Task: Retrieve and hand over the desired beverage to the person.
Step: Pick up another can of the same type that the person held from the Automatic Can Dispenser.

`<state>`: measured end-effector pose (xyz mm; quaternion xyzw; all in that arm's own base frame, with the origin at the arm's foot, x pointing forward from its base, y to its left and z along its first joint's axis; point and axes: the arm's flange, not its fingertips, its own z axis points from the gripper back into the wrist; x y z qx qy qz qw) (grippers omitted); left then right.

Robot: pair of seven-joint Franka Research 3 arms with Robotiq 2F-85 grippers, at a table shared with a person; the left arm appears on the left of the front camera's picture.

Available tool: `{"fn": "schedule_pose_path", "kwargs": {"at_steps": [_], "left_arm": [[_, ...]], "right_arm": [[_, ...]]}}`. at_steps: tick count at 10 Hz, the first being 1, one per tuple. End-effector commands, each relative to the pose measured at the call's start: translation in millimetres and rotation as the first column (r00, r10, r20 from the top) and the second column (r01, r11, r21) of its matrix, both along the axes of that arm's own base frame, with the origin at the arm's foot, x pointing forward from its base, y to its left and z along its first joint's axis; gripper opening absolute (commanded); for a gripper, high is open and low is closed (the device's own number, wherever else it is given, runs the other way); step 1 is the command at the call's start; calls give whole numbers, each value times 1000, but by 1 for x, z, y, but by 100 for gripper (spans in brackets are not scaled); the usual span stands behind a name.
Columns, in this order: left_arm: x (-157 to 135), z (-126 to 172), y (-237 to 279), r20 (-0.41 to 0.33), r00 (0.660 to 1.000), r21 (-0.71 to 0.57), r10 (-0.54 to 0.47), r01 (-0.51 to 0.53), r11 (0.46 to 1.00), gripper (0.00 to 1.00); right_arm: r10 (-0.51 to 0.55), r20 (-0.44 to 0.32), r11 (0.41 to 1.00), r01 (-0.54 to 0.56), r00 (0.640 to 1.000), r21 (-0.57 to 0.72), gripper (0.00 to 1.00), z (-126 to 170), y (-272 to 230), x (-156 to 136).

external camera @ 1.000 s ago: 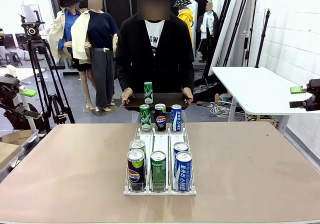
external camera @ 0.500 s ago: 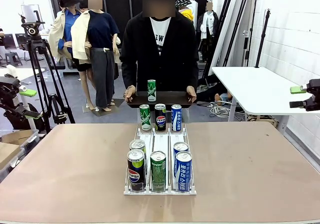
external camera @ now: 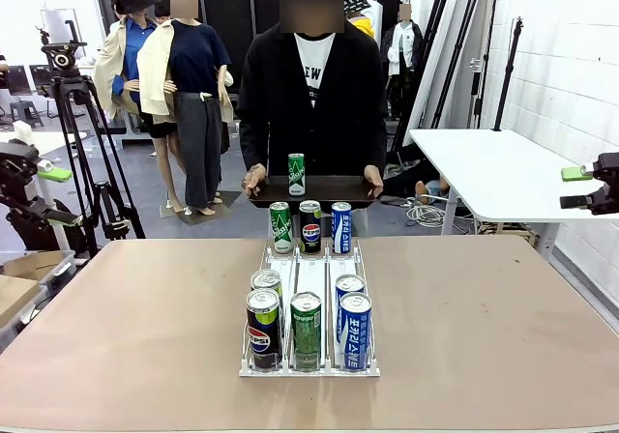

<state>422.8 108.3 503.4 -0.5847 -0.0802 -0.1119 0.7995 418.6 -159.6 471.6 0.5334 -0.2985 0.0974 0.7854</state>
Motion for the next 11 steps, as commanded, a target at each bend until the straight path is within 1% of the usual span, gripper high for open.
{"fn": "schedule_pose_path", "kwargs": {"at_steps": [1, 4, 7, 11], "left_arm": [[-13, 27, -18, -15, 1000, 27, 18, -18, 999, 100], [-31, 64, -57, -32, 997, 155, 77, -71, 985, 100], [-51, 100, -97, 41, 993, 238, 107, -113, 965, 100], [-79, 134, -152, 132, 990, 345, 57, -100, 933, 100]], "right_arm": [[3, 6, 1000, -3, 1000, 12, 100, 0, 1, 0], [3, 6, 1000, -3, 1000, 12, 100, 0, 1, 0], [3, 6, 1000, -3, 1000, 12, 100, 0, 1, 0], [3, 6, 1000, -3, 1000, 12, 100, 0, 1, 0]]}}
